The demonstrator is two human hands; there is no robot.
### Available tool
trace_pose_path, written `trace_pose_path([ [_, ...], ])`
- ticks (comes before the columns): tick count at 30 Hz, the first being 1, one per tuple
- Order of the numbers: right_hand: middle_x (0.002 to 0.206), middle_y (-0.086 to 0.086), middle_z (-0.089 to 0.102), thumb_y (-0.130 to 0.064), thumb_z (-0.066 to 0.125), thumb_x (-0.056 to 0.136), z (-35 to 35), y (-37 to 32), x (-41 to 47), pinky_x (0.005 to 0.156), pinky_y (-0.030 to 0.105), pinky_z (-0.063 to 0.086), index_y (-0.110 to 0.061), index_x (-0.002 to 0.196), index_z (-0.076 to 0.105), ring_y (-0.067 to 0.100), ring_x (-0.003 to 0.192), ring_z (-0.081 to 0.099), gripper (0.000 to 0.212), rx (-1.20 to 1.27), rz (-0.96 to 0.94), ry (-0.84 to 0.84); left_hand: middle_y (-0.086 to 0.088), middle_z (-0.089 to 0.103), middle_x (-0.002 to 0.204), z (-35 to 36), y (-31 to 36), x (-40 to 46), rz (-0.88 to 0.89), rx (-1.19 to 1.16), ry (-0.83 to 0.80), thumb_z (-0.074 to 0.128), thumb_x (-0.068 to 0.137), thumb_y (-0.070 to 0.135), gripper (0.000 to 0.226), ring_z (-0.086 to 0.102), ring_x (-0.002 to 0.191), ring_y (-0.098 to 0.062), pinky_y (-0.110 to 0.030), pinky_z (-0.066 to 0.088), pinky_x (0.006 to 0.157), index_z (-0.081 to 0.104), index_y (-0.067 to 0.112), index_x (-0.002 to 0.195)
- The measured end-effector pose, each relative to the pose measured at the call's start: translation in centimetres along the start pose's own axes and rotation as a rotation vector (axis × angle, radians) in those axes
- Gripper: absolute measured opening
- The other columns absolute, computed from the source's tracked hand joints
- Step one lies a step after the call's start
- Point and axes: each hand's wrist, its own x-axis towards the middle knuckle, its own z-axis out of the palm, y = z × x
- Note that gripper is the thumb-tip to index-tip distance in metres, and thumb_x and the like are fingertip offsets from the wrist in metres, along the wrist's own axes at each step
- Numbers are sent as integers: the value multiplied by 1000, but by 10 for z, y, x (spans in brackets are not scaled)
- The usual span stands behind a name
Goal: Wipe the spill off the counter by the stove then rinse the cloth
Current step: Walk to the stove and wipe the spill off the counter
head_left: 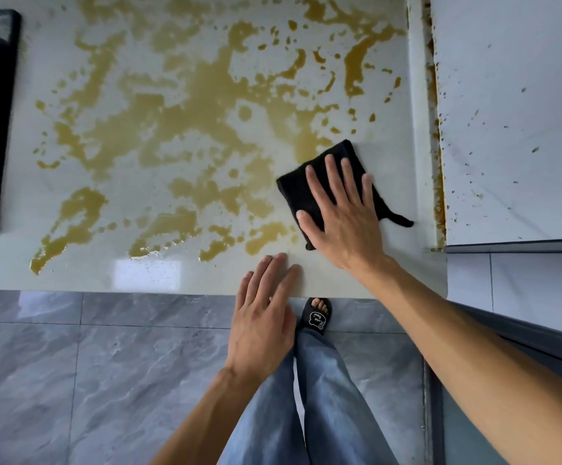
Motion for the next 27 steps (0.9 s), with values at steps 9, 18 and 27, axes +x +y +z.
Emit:
trace_pose_path([
  [9,177,10,1,-56,30,108,24,-17,-69,128,62,11,-36,168,9,34,163,2,66,-8,-116,18,-2,29,176,-2,2,-1,-16,-26,4,67,93,5,76,14,167,-19,-43,13,136,42,18,163],
  [18,177,11,2,-51,18,111,8,-9,-5,129,60,9,-35,168,9,34,163,4,60,-55,-201,31,-5,19,179,-2,7,-8,-2,73,-9,51,92,13,78,9,168,-25,-45,9,137,34,15,167],
  [27,177,6,6,-50,27,110,3,-40,11,129,59,9,-40,166,16,31,164,6,58,-90,-637,-65,-9,16,180,8,9,-19,-68,52,-28,53,93,17,83,9,168,-26,-51,22,134,24,11,170],
])
